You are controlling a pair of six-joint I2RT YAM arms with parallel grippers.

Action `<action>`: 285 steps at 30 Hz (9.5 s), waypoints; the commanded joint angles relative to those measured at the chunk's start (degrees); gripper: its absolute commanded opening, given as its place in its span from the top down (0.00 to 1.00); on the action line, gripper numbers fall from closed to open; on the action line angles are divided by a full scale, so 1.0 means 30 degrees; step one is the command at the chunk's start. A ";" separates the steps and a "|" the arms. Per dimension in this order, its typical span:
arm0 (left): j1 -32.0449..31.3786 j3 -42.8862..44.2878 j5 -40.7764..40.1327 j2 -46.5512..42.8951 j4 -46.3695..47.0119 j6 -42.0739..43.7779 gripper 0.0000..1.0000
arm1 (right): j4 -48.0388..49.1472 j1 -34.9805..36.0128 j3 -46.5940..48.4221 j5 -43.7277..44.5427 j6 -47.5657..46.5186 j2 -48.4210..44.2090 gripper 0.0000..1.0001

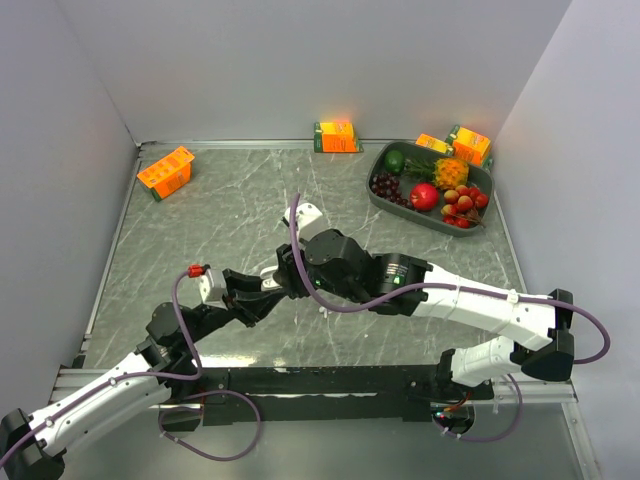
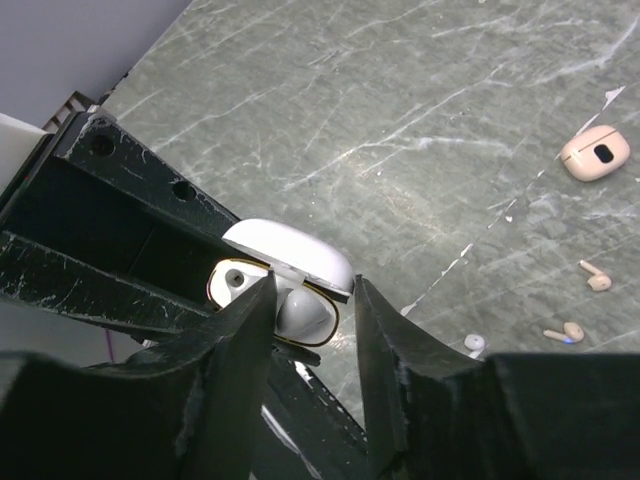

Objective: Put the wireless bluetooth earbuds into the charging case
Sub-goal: Pick up the earbud from the charging case, then place the earbud in the charging case.

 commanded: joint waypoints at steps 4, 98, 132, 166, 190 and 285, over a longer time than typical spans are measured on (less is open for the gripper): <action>-0.0146 0.0424 0.0556 -0.0343 0.1233 0.0259 0.99 | -0.0091 0.0094 0.1182 0.0258 0.0001 0.0446 0.65; -0.0146 0.0630 -0.0410 0.0507 0.1789 -0.1148 0.99 | 0.2956 0.0328 0.0508 -0.2612 -0.1640 -0.2660 1.00; -0.0146 0.0718 0.2460 -0.0226 0.1321 0.1900 0.99 | 0.1169 0.0095 0.0625 -0.2819 -0.1553 -0.1634 1.00; -0.0175 0.0893 0.1289 0.0155 0.1702 0.0991 0.99 | 0.2516 0.0387 -0.0664 -0.3785 -0.1698 -0.1840 1.00; -0.0146 0.0835 0.1259 -0.0138 0.1555 0.0874 0.99 | 0.2136 0.0474 -0.0283 -0.3697 -0.1787 -0.1370 0.86; -0.0175 0.0601 0.0703 -0.0197 0.1672 0.0787 0.99 | 0.1110 0.0358 0.0039 -0.2349 -0.2548 -0.2103 0.55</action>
